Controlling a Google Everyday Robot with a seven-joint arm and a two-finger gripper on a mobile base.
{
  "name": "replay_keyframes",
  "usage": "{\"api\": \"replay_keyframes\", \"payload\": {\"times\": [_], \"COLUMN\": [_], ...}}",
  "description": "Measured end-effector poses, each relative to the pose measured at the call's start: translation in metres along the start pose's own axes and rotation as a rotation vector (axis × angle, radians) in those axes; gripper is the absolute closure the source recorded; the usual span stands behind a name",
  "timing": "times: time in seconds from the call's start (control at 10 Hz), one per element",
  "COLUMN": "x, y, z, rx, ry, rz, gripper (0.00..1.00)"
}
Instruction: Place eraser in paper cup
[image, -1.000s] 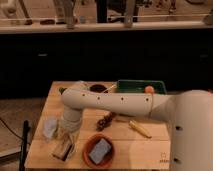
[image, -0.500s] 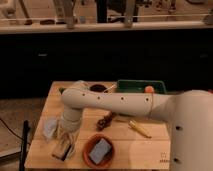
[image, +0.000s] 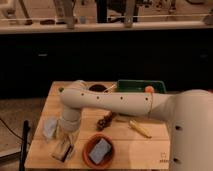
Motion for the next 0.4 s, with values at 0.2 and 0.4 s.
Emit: {"api": "replay_keyframes", "payload": {"times": [0.2, 0.4], "x": [-0.0001, 0.0051], "y": [-0.0005, 0.0007], "z": [0.0001, -0.0018], "rx": [-0.002, 0.002], "ry": [-0.002, -0.002], "rz": [-0.001, -0.001], "gripper": [0.2, 0.2]}}
